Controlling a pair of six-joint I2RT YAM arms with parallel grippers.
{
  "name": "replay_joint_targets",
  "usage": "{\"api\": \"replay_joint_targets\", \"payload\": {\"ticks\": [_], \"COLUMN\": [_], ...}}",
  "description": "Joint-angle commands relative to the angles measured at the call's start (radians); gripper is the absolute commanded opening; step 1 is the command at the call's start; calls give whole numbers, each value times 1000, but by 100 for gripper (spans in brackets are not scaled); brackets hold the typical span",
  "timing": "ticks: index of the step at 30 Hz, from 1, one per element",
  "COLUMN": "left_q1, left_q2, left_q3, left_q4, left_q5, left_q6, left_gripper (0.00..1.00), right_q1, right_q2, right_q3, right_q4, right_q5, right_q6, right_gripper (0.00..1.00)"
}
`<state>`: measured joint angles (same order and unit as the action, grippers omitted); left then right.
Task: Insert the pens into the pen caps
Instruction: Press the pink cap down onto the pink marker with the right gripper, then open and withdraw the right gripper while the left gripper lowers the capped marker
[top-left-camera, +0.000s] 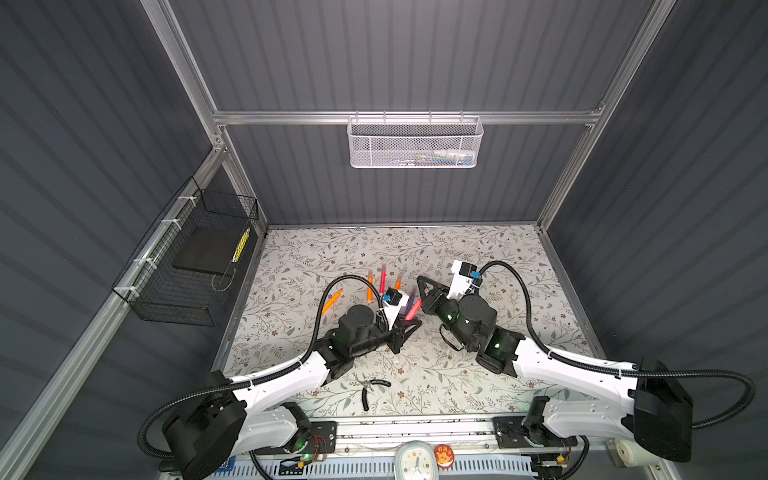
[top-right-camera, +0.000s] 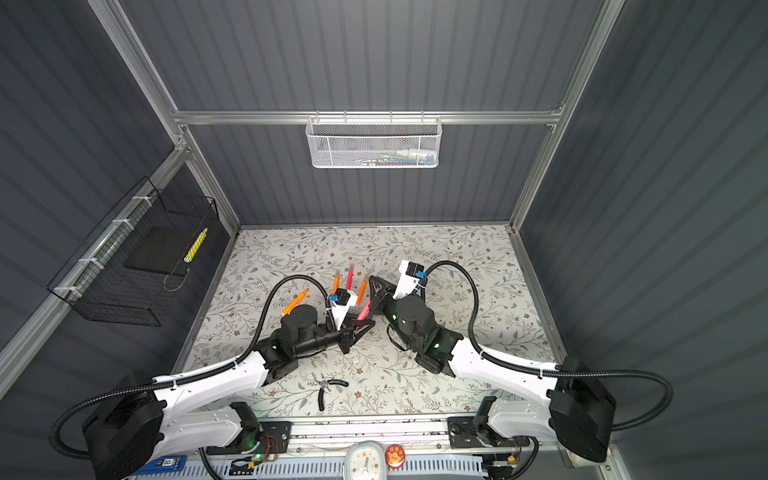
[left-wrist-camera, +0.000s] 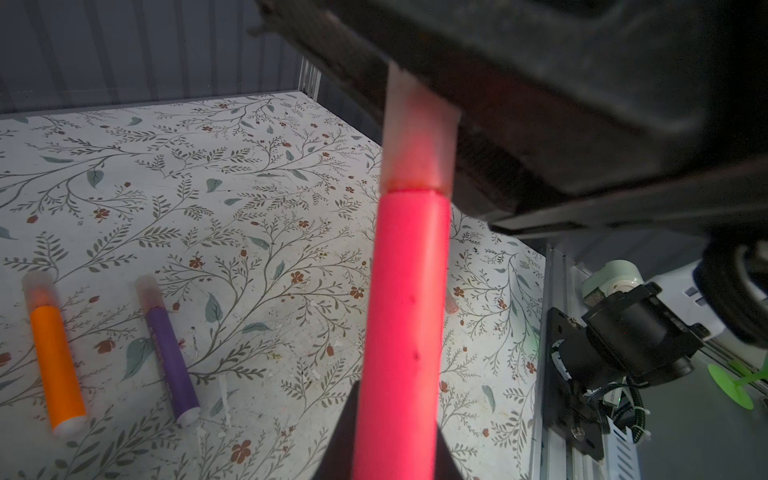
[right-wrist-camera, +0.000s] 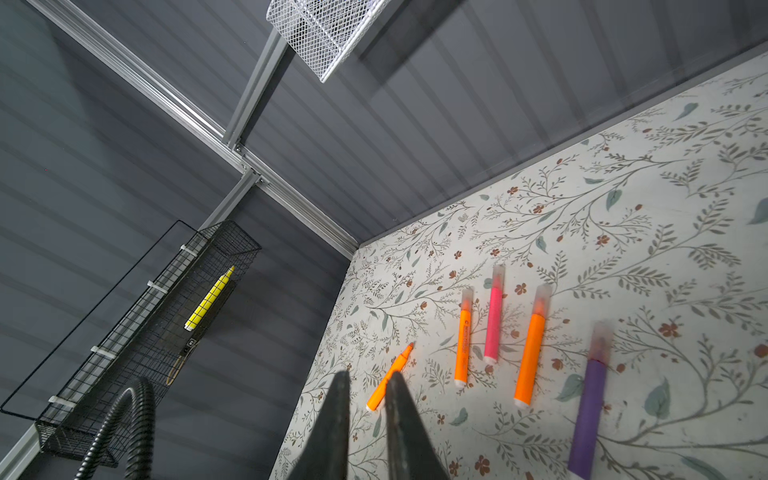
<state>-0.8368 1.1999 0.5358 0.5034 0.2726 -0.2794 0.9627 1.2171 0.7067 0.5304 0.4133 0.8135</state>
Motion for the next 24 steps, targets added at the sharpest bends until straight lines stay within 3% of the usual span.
{"api": "replay_joint_targets", "payload": {"ticks": [1, 6, 10, 15, 18, 24], "left_q1": [30, 27, -27, -61, -61, -60], "left_q2": [-18, 24, 119, 239, 321, 523], "left_q3": [61, 39, 11, -8, 5, 60], "left_q4": [291, 305, 332, 383, 391, 392], "left_q5": [-43, 16, 13, -29, -60, -169], "left_q6": [-60, -63, -52, -72, -93, -149], "left_gripper": [0, 0, 0, 0, 0, 0], "right_q1": [66, 26, -8, -67, -96, -150], "right_q2": [19, -31, -63, -91, -179, -392], "right_q3": [-62, -87, -78, -84, -99, -209], "right_q4": [-152, -149, -189, -253, -337, -478], "right_q5": [-131, -147, -141, -122, -61, 48], "right_q6": [-22, -16, -25, -10, 4, 41], "right_gripper": [7, 15, 21, 39, 60, 74]}}
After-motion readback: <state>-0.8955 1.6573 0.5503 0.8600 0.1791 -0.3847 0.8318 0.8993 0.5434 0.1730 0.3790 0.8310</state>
